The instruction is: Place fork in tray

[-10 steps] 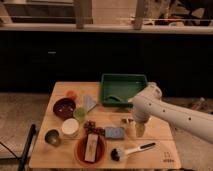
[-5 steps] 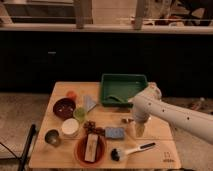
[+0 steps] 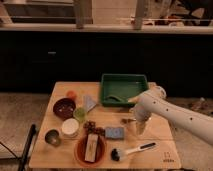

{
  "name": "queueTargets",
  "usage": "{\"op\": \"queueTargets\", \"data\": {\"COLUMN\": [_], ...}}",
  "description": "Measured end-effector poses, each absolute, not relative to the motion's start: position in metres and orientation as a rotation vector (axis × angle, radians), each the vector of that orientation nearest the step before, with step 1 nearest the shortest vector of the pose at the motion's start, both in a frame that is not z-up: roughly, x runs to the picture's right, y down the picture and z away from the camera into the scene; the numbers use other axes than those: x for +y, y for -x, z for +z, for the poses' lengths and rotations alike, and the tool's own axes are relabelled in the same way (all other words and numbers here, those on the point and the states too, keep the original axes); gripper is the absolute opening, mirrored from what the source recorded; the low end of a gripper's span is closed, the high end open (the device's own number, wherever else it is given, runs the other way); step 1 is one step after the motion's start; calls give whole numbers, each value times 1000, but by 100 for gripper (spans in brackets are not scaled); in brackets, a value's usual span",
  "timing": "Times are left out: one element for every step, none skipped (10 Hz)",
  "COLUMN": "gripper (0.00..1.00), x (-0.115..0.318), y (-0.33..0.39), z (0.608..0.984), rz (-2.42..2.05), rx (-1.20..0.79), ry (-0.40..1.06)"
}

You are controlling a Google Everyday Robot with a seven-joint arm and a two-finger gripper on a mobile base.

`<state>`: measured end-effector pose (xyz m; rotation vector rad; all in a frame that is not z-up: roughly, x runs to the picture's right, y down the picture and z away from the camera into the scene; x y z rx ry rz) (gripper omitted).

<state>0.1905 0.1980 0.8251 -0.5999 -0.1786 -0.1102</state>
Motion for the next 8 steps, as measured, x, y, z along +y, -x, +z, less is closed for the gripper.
{"op": "queueTargets", "data": {"gripper": [80, 80, 80, 80, 80, 80, 80, 80], "x": [196, 194, 193, 192, 190, 189, 191, 193], "y": [-191, -192, -199, -206, -210, -215, -222, -226], "z": [830, 835, 840, 843, 846, 850, 853, 857], "rz": [-112, -109, -99, -85, -75, -60, -39, -28], "rx": [-190, -202, -211, -215, -221, -228, -236, -248], "ry": [594, 588, 585, 581, 578, 576, 577, 584]}}
